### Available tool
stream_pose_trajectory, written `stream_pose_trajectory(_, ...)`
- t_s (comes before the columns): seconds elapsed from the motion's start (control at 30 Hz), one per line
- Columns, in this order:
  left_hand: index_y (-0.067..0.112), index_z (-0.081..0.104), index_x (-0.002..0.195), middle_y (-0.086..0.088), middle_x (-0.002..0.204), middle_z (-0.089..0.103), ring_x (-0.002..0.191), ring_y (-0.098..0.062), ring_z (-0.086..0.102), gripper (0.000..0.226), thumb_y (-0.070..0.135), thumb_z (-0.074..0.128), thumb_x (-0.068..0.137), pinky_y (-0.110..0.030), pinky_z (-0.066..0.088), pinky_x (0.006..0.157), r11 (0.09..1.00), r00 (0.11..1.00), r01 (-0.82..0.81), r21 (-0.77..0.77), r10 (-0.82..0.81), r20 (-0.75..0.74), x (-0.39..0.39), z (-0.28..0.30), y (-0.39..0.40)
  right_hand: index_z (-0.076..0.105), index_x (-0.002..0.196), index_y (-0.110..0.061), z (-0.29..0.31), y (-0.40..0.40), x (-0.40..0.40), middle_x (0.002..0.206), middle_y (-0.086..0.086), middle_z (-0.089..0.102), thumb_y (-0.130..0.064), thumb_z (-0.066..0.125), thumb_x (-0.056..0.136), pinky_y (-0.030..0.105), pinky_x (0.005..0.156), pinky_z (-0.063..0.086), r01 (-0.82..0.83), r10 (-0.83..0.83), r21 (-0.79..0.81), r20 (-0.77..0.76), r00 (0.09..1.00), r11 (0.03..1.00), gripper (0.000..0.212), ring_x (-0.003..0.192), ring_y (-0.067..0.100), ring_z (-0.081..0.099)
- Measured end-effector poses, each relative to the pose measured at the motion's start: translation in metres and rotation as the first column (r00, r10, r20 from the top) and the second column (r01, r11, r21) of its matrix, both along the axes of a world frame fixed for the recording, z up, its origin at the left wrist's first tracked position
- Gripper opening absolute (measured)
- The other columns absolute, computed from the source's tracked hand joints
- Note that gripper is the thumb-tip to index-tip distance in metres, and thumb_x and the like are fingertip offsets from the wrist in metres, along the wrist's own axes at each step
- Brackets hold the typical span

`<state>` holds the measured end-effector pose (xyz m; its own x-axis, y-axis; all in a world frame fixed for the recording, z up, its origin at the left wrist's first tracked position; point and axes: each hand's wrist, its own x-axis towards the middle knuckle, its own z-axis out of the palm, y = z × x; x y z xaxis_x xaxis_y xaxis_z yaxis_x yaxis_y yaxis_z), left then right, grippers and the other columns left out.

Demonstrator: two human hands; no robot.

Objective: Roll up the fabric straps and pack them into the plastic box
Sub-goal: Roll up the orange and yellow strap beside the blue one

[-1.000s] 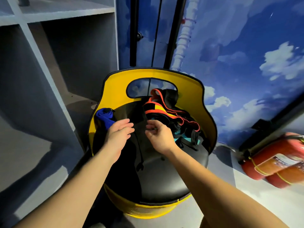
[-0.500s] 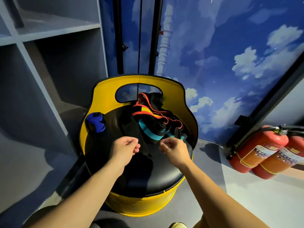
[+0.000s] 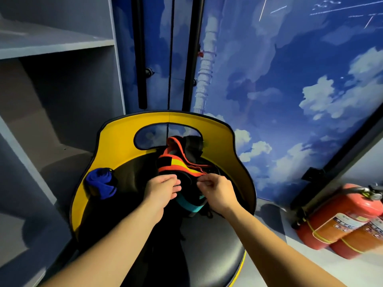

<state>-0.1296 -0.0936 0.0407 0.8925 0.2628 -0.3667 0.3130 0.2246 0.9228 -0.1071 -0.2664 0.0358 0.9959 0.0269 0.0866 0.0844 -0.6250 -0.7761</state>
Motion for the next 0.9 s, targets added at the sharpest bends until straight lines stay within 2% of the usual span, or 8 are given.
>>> stream_pose_trajectory(0.1, 0.002, 0.063, 0.123, -0.012, 0.108, 0.071, 0.095, -0.023, 0.07, 0.024, 0.007, 0.055, 0.1, -0.032, 0.056, 0.081, 0.996, 0.998, -0.033, -0.078, 0.029, -0.049, 0.038, -0.005, 0.01, 0.077, 0.105, -0.022, -0.002, 0.015, 0.037, 0.101, -0.005, 0.076, -0.027, 0.07, 0.088, 0.027, 0.087, 0.053, -0.015, 0.018, -0.126, 0.021, 1.0, 0.992, 0.019, 0.096, 0.011, 0.069)
stream_pose_trajectory(0.2, -0.002, 0.058, 0.129, -0.019, 0.121, 0.066, 0.094, -0.026, 0.066, 0.03, 0.01, 0.052, 0.102, -0.035, 0.052, 0.086, 0.986, 0.989, -0.082, -0.147, 0.063, -0.132, 0.069, -0.012, 0.021, 0.075, 0.112, -0.019, -0.007, 0.033, 0.068, 0.109, 0.0, 0.074, -0.028, 0.068, 0.09, 0.031, 0.088, 0.051, -0.108, 0.125, -0.28, 0.045, 0.991, 0.954, 0.025, 0.103, 0.019, 0.066)
stream_pose_trajectory(0.33, -0.001, 0.061, 0.119, -0.013, 0.096, 0.068, 0.076, -0.02, 0.063, 0.024, 0.011, 0.049, 0.102, -0.03, 0.052, 0.07, 0.974, 0.975, -0.111, -0.199, 0.068, -0.213, 0.089, -0.022, 0.03, 0.072, 0.115, -0.018, -0.017, 0.054, 0.097, 0.11, 0.008, 0.068, -0.029, 0.07, 0.088, 0.038, 0.087, 0.052, -0.204, 0.242, -0.455, 0.027, 0.97, 0.867, 0.03, 0.104, 0.028, 0.063)
stream_pose_trajectory(0.4, 0.001, 0.061, 0.113, -0.011, 0.089, 0.066, 0.077, -0.021, 0.064, 0.019, 0.01, 0.049, 0.101, -0.034, 0.052, 0.077, 0.97, 0.972, -0.109, -0.215, 0.059, -0.226, 0.094, -0.026, 0.035, 0.072, 0.115, -0.018, -0.022, 0.06, 0.106, 0.107, 0.008, 0.067, -0.032, 0.072, 0.085, 0.037, 0.086, 0.051, -0.216, 0.268, -0.505, 0.032, 0.963, 0.836, 0.033, 0.103, 0.029, 0.062)
stream_pose_trajectory(0.53, 0.002, 0.061, 0.113, -0.012, 0.094, 0.069, 0.084, -0.023, 0.067, 0.019, 0.012, 0.05, 0.101, -0.037, 0.051, 0.086, 0.969, 0.976, -0.096, -0.227, 0.046, -0.214, 0.097, -0.031, 0.046, 0.075, 0.112, -0.017, -0.024, 0.064, 0.116, 0.103, 0.009, 0.067, -0.033, 0.076, 0.083, 0.036, 0.083, 0.051, -0.216, 0.278, -0.462, 0.07, 0.958, 0.86, 0.033, 0.097, 0.028, 0.064)
stream_pose_trajectory(0.7, -0.005, 0.059, 0.125, -0.016, 0.11, 0.067, 0.098, -0.028, 0.066, 0.03, 0.011, 0.048, 0.102, -0.036, 0.051, 0.088, 0.97, 0.978, -0.075, -0.232, 0.026, -0.208, 0.09, -0.028, 0.05, 0.078, 0.099, -0.02, -0.021, 0.069, 0.117, 0.092, 0.006, 0.072, -0.029, 0.064, 0.092, 0.034, 0.071, 0.05, -0.166, 0.25, -0.493, 0.11, 0.962, 0.854, 0.018, 0.087, 0.027, 0.067)
stream_pose_trajectory(0.8, -0.005, 0.056, 0.132, -0.017, 0.117, 0.067, 0.099, -0.027, 0.065, 0.035, 0.013, 0.047, 0.103, -0.036, 0.051, 0.089, 0.97, 0.98, -0.052, -0.237, 0.004, -0.197, 0.086, -0.021, 0.052, 0.076, 0.094, -0.015, -0.011, 0.066, 0.115, 0.09, 0.006, 0.07, -0.025, 0.06, 0.095, 0.035, 0.066, 0.048, -0.081, 0.221, -0.513, 0.219, 0.95, 0.855, 0.02, 0.084, 0.028, 0.066)
stream_pose_trajectory(0.9, -0.002, 0.053, 0.136, -0.017, 0.119, 0.067, 0.096, -0.025, 0.065, 0.038, 0.016, 0.046, 0.104, -0.036, 0.049, 0.09, 0.971, 0.984, -0.026, -0.238, -0.017, -0.177, 0.084, -0.011, 0.053, 0.078, 0.097, -0.016, 0.015, 0.061, 0.109, 0.092, 0.005, 0.07, -0.023, 0.06, 0.097, 0.036, 0.069, 0.054, 0.02, 0.154, -0.431, 0.364, 0.918, 0.902, 0.019, 0.081, 0.025, 0.067)
